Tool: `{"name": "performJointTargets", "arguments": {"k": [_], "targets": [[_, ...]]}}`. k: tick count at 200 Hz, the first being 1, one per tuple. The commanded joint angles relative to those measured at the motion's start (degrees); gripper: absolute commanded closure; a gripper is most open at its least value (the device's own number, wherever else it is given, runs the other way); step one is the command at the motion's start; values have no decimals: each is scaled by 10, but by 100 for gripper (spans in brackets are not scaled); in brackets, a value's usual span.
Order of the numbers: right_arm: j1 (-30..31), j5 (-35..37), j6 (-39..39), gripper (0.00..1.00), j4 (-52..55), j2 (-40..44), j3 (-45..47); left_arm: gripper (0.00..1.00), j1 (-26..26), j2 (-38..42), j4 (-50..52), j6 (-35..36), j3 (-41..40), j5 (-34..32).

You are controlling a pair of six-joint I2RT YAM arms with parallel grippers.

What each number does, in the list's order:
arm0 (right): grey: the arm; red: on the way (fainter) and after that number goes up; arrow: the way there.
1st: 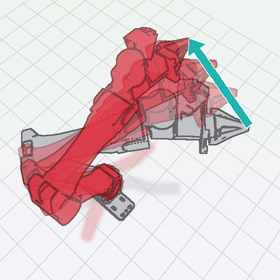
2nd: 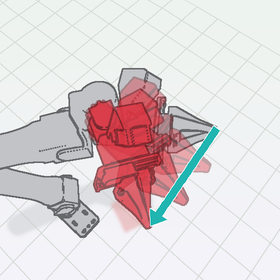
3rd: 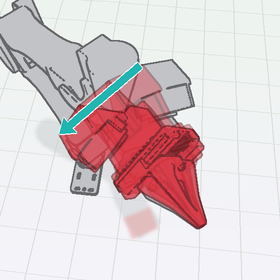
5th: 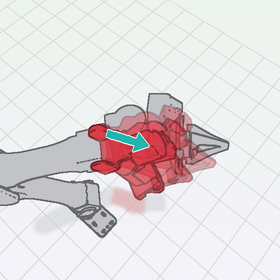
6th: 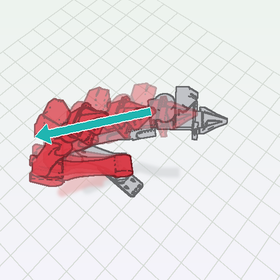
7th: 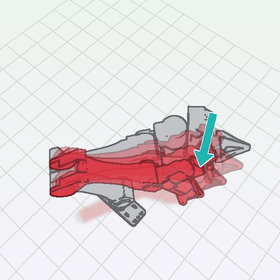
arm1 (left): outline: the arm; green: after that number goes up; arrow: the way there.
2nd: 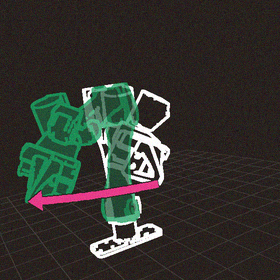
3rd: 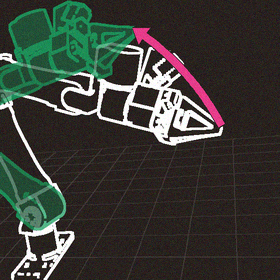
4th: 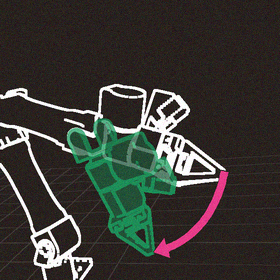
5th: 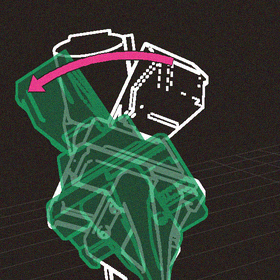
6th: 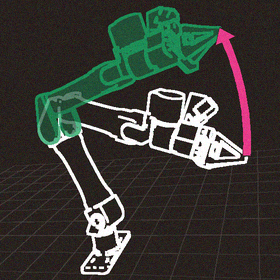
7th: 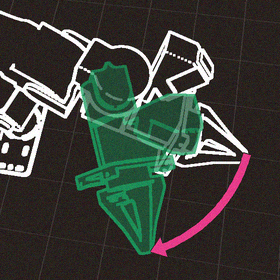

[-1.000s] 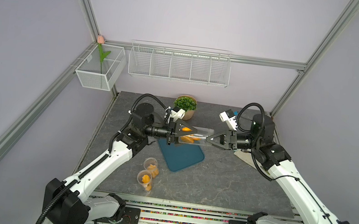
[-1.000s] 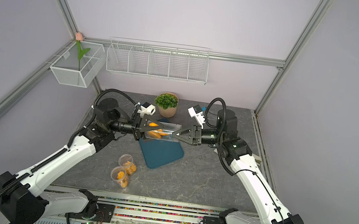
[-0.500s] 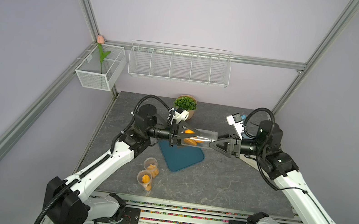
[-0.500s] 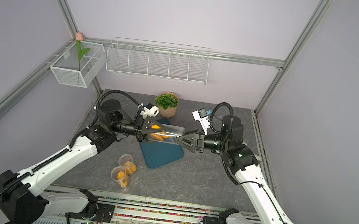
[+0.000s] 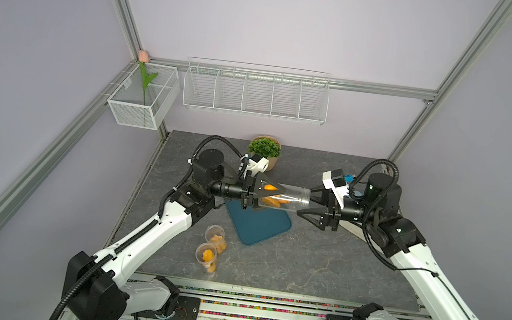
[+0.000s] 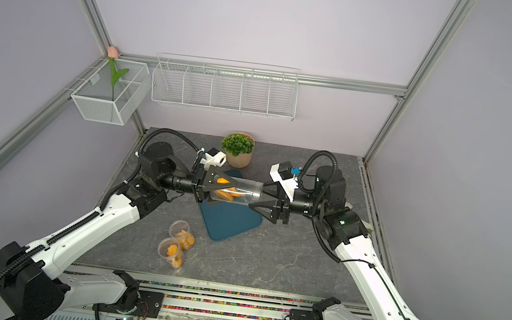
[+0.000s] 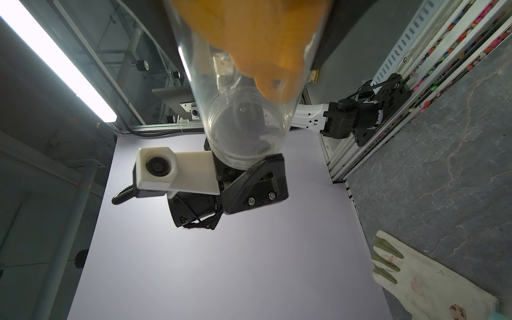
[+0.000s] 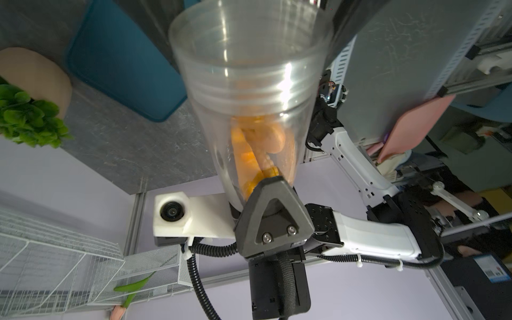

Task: Pour the cookies out of the jar
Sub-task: Unscrew the lid from the jar.

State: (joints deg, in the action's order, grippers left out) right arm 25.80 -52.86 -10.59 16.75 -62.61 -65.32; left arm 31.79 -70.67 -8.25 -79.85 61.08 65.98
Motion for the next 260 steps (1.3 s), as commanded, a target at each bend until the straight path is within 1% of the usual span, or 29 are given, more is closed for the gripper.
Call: {"name": "performJointTargets", "arguments": {"k": [1,31,76,87,108,118,142,174,195,207,227,241,260], "targets": [[-13,72,-167,59,53,16,-15,39,-18,12,-10,-12,-8,13],[-12,109,-218,59,60,51,9,39,-18,15,-8,-13,-15,14],[-6,173,-298,59,86,83,15,39,-17,8,-9,-14,-12,14],[1,193,-329,58,100,90,13,39,-15,5,-9,-14,-11,14],[17,222,-363,59,106,102,14,39,-13,-1,-10,-14,-6,13],[23,229,-370,60,104,105,16,39,-13,-4,-11,-14,-4,13],[26,234,-358,60,97,101,19,39,-14,-7,-12,-15,-2,13],[26,231,-316,60,93,106,21,39,-13,-3,-13,-15,-6,12],[13,236,-258,59,92,113,27,39,-13,-2,-14,-15,-6,13],[1,258,-193,59,77,118,42,39,-13,-2,-16,-15,-5,13],[-22,280,-83,59,83,119,54,39,-13,-2,-18,-15,-2,13],[-30,337,-4,58,99,114,59,39,-14,-3,-18,-15,2,13],[-37,388,69,56,157,89,47,39,-14,-3,-18,-15,4,12]]}}
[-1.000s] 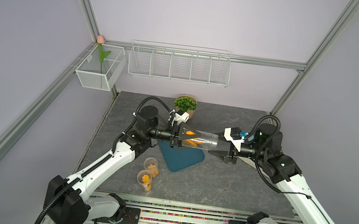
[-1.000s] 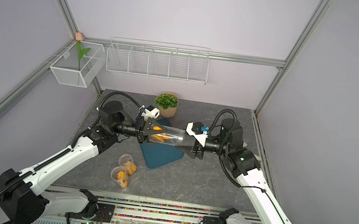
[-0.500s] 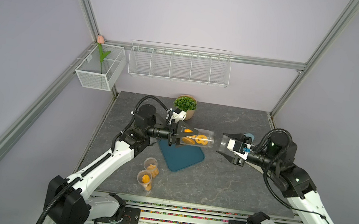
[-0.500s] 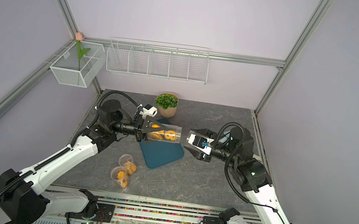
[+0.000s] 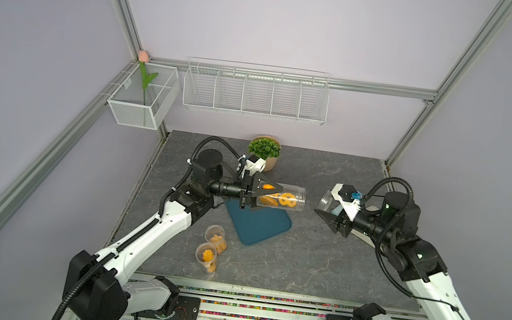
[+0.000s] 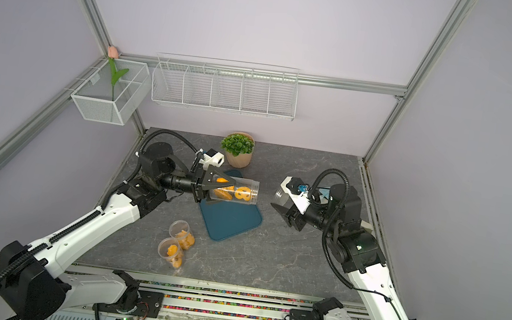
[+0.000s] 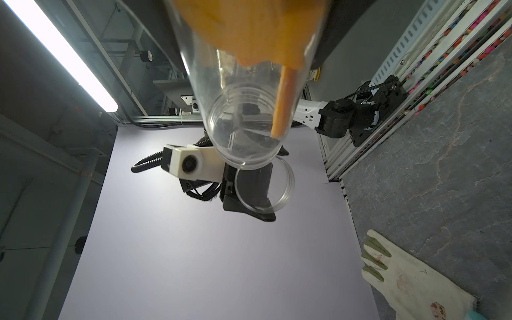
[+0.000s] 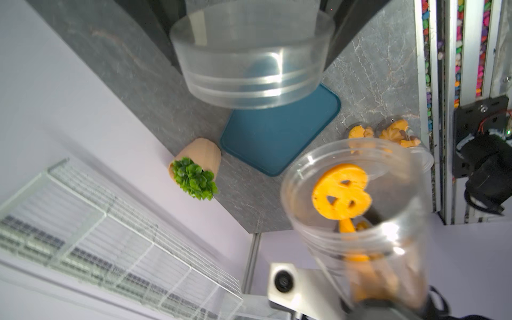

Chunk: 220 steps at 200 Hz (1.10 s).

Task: Pour the cookies out of the jar
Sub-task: Unscrew the lid from the jar, then place the lid at the center of the board.

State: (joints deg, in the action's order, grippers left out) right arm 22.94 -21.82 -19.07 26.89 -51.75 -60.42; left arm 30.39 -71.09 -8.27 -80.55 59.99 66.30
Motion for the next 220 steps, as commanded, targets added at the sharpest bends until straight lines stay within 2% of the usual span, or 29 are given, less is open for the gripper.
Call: {"name": "performJointTargets", "arguments": {"k": [1,42,86,117,166,220], "targets": [[-9,79,157,56,60,-21,-2,39,0,2,-17,-8,15,9],[-9,95,254,52,204,-124,-46,39,1,1,-16,-5,18,8],[-9,96,304,49,246,-213,-34,39,0,2,-17,-4,13,6],[-9,118,336,48,262,-311,-66,39,1,9,-21,-4,0,3],[-7,124,358,48,266,-506,-185,39,1,15,-30,-7,-9,1],[15,149,361,47,305,-691,-371,39,-1,37,-22,-8,-25,-5]]}}
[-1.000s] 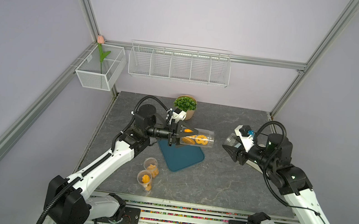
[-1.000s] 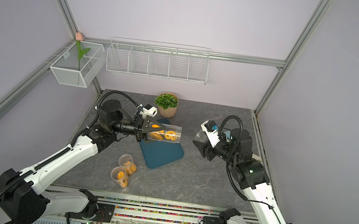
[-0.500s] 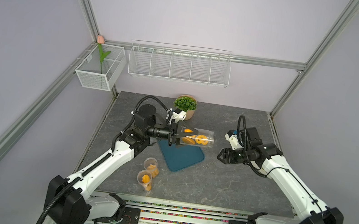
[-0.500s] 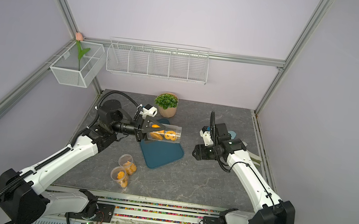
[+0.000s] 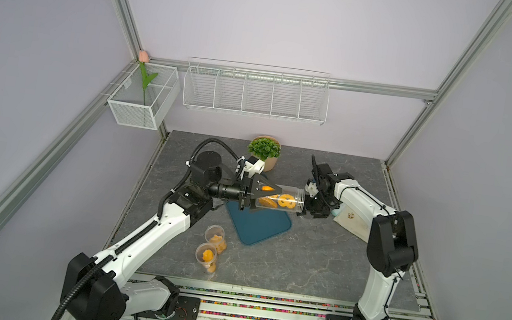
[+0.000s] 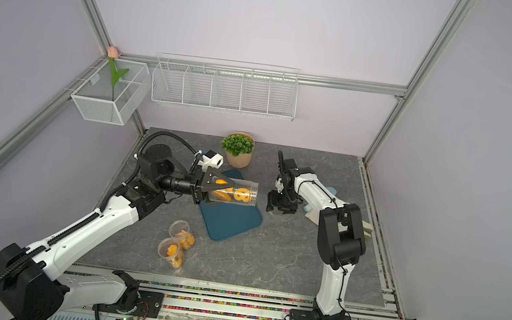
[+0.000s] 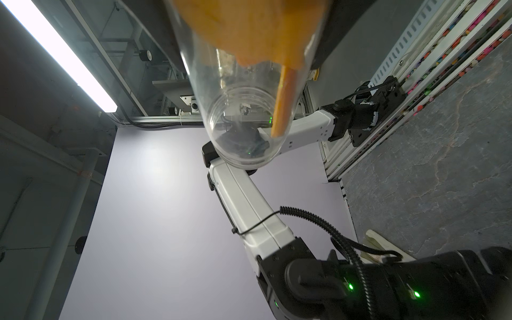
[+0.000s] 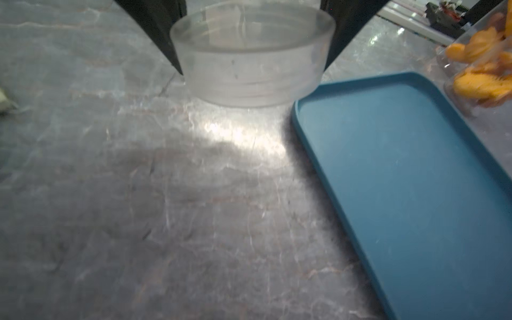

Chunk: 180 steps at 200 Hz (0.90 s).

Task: Pour the cookies out of the jar
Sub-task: Place the lid at the center of the board.

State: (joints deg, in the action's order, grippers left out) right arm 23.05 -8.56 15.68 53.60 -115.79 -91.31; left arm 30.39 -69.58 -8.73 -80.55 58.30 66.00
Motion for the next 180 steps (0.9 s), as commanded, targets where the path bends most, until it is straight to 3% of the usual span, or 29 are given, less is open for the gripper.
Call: {"name": "performJointTargets", "arguments": {"k": [1,95,180], "targets": [[15,17,13,47,38,-54,-66,39,-1,23,-18,-7,-9,-2],[29,58,34,47,79,-202,-249,39,-13,46,-7,-10,-21,2],[37,75,36,45,88,-224,-252,39,-19,42,-9,-10,-24,9]]}}
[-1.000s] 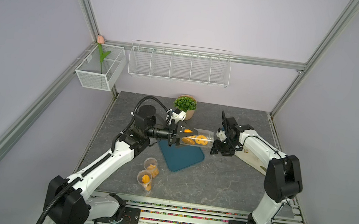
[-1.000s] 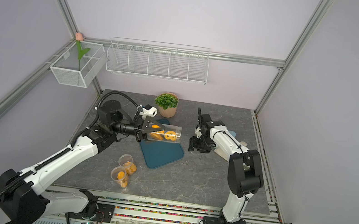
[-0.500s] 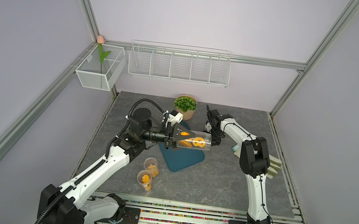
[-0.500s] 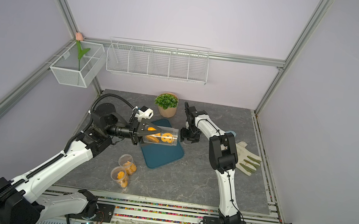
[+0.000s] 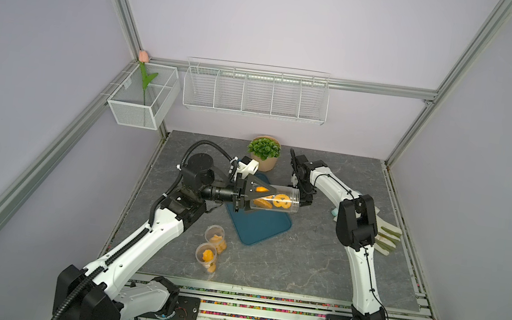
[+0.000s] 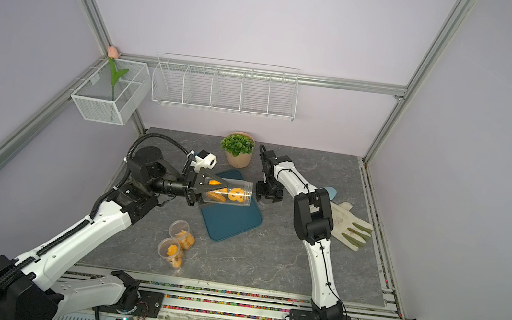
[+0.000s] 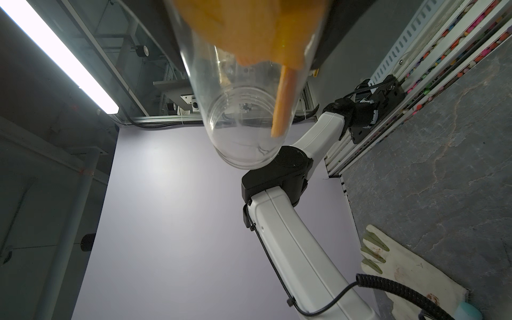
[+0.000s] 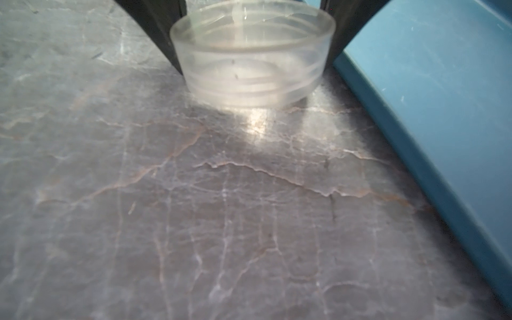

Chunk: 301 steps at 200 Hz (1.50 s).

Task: Pour the cookies out of the jar
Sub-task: Place the lid at the center of the board.

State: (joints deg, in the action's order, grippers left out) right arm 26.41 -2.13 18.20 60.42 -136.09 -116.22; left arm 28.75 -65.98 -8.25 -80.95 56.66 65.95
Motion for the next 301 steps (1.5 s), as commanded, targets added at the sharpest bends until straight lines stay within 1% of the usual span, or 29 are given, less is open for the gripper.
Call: {"name": "performJointTargets", "arguments": {"k": [1,49,92,105,117,130,134,153,158,170,176,237,274,301], "targets": [[3,10,11,45,20,-21,-3,39,-3,6,-14,-7,-8,10],[4,9,11,44,11,-11,20,39,-4,7,-14,-7,-11,10],[5,9,14,39,2,2,46,39,-4,8,-14,-7,-13,10],[5,9,15,37,0,6,52,39,-3,10,-13,-7,-14,10],[5,11,15,32,-2,8,58,39,-4,11,-13,-7,-15,11],[5,12,16,30,-5,12,65,39,-4,13,-13,-7,-16,11],[4,12,16,27,-6,13,66,39,-4,14,-12,-7,-16,11],[5,13,18,26,-7,16,72,39,-4,17,-12,-7,-18,11],[5,14,18,22,-7,17,73,39,-3,17,-12,-7,-19,11],[5,16,18,20,-7,18,75,39,-3,19,-12,-7,-20,11],[5,16,18,16,-6,19,75,39,-4,19,-13,-7,-20,11],[3,6,19,15,-14,43,87,39,-3,22,-14,-7,-19,12],[1,-25,3,14,-36,110,98,39,-4,28,-10,13,-27,11],[-1,-28,-14,14,-36,171,107,39,-13,27,-17,26,-45,9]]}}
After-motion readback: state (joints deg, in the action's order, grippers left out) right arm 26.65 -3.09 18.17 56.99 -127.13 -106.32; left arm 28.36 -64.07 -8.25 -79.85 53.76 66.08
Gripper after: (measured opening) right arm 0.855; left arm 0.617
